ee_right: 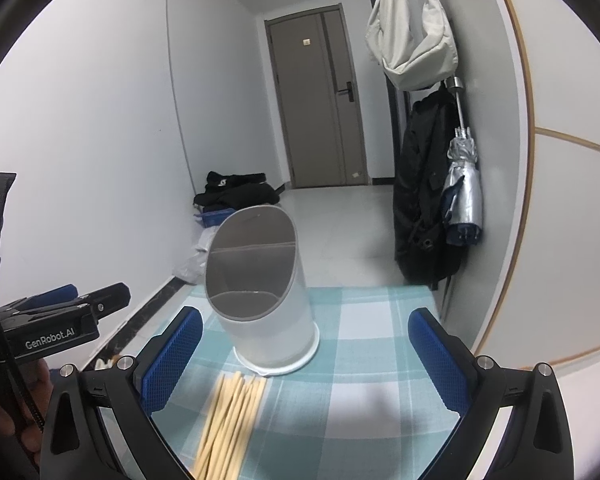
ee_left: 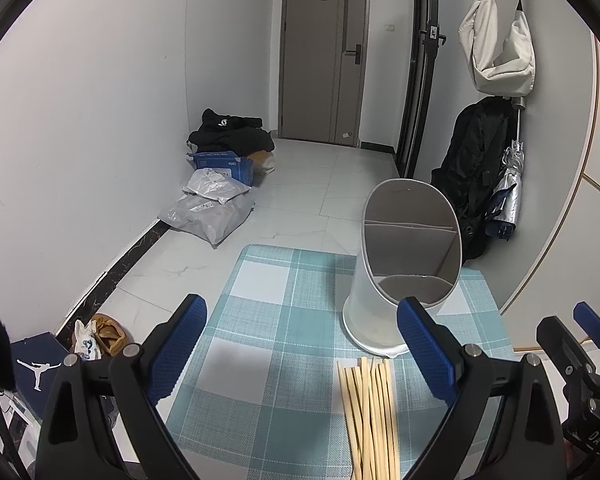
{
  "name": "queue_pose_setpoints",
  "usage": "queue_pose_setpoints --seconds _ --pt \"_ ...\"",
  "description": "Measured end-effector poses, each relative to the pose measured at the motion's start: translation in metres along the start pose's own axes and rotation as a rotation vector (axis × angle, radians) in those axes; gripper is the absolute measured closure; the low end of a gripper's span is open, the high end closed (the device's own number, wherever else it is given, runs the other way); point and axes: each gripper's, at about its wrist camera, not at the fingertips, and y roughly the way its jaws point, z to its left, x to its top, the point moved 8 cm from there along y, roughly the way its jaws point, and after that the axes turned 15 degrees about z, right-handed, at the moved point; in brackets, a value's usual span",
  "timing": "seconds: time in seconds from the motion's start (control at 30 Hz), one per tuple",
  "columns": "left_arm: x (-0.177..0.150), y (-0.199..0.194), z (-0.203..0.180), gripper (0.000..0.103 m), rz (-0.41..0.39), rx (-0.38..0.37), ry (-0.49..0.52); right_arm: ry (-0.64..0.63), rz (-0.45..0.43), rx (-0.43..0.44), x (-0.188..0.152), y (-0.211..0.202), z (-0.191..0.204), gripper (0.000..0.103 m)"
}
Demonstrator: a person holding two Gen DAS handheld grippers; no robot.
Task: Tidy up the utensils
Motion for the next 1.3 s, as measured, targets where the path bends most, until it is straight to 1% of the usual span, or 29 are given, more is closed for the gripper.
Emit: queue_pose_setpoints --seconds 0.17,0.3,0.37,0.4,0.47,0.53,0.57,0.63,0.77,0.8,0.83,0.93,0.97,1.07,1.17,1.3 --pt "-0.001 0.002 0.001 0.009 0.01 -0.003 -0.004 0.002 0.026 0.016 -0.002 0.006 0.002 0.0" --pt "0.0 0.004 0.008 0.009 -0.001 0.022 -0.022 0.001 0.059 0.038 -0.004 0.013 0.005 0.0" --pt "-0.001 0.007 0.012 0.009 0.001 0.039 -0.024 -0.008 0.1 0.082 -0.007 0.02 0.011 0.005" --pt "-0.002 0.012 0.015 0.009 0.014 0.045 -0.025 -0.014 0.118 0.095 -0.009 0.024 0.014 0.007" --pt "-0.004 0.018 0.02 0.009 0.031 0.034 -0.031 -0.035 0.168 0.112 -0.016 0.035 0.021 0.01" --pt "-0.005 0.026 0.027 0.009 0.057 0.039 -0.045 -0.055 0.233 0.127 -0.024 0.051 0.03 0.019" --pt "-0.005 0.029 0.029 0.009 0.073 0.022 -0.056 -0.065 0.266 0.133 -0.029 0.059 0.034 0.021" --pt "-0.003 0.031 0.032 0.009 0.08 -0.002 -0.075 -0.082 0.321 0.13 -0.037 0.073 0.041 0.027" --pt "-0.001 0.039 0.04 0.009 0.105 0.011 -0.09 -0.127 0.435 0.144 -0.056 0.104 0.058 0.037" --pt "-0.001 0.041 0.042 0.009 0.113 0.011 -0.094 -0.138 0.461 0.141 -0.061 0.11 0.061 0.042" --pt "-0.002 0.045 0.045 0.009 0.128 0.013 -0.1 -0.143 0.483 0.136 -0.064 0.115 0.062 0.049" --pt "-0.007 0.054 0.051 0.009 0.187 0.018 -0.11 -0.122 0.558 0.156 -0.074 0.134 0.066 0.06" --pt "-0.008 0.056 0.054 0.009 0.204 0.015 -0.118 -0.112 0.576 0.167 -0.076 0.14 0.068 0.061" --pt "-0.01 0.061 0.062 0.009 0.243 -0.003 -0.15 -0.118 0.58 0.175 -0.074 0.15 0.073 0.061" --pt "-0.009 0.063 0.067 0.009 0.25 -0.007 -0.168 -0.137 0.577 0.155 -0.072 0.158 0.079 0.063" --pt "-0.008 0.067 0.068 0.009 0.257 -0.007 -0.164 -0.134 0.599 0.132 -0.07 0.17 0.079 0.079"
